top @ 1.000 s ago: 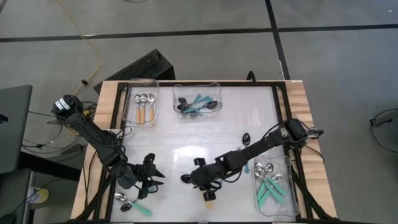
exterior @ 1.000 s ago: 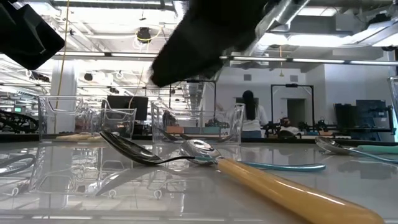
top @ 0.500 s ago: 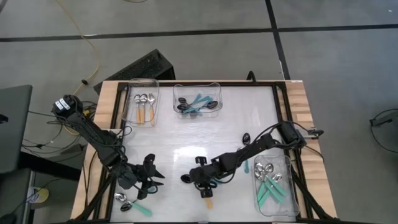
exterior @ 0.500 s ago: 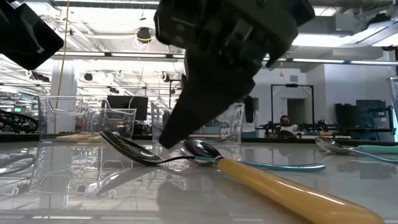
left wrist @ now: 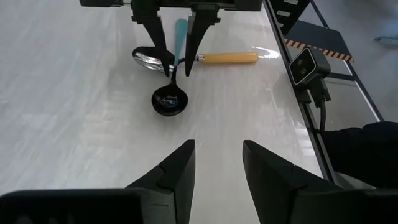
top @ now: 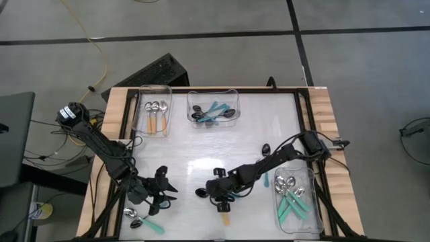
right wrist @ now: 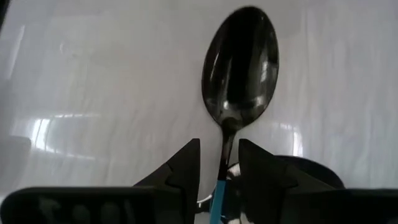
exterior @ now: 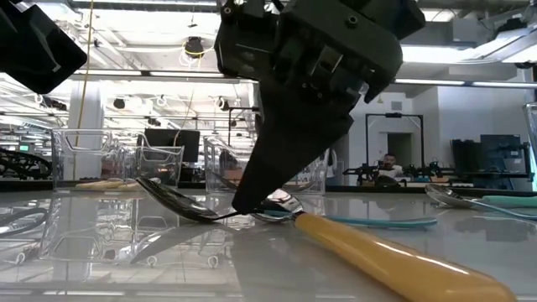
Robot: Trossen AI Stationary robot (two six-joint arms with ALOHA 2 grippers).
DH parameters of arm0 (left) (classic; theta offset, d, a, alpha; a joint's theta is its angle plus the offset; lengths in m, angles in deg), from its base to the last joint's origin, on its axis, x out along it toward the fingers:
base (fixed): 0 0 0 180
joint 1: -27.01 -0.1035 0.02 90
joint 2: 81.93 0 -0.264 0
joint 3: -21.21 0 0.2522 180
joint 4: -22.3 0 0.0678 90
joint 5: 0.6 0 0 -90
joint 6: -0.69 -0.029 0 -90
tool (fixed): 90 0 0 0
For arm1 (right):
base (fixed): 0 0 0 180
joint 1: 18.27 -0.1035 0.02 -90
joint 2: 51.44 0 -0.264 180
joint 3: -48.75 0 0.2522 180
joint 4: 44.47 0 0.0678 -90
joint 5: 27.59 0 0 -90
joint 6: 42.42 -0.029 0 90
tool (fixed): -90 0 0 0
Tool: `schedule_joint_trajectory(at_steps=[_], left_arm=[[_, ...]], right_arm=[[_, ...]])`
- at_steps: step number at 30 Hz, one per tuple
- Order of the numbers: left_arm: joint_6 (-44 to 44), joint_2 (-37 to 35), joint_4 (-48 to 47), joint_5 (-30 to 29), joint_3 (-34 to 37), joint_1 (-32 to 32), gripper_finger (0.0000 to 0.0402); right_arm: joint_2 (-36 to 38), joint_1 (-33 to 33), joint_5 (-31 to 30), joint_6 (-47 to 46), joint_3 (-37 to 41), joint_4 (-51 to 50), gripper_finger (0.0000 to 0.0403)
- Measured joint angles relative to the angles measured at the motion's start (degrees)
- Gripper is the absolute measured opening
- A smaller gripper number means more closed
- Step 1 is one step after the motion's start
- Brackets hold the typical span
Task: Sort silverware by color (type)
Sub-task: Put the blue spoon into the top middle transparent bin
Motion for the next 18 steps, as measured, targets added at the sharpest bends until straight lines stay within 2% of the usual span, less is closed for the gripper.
schedule_joint_trajectory(at_steps=[7, 18], left_arm=[[0.0, 0.0, 0.0, 0.0, 0.0, 0.0, 0.0118], [0.1, 0.0, 0.0, 0.0, 0.0, 0.0, 0.0118]], right_arm=[[0.0, 0.0, 0.0, -0.9, 0.0, -1.1, 0.0141], [-4.1, -0.4, -0.6, -3.7, -0.3, -0.4, 0.0139]])
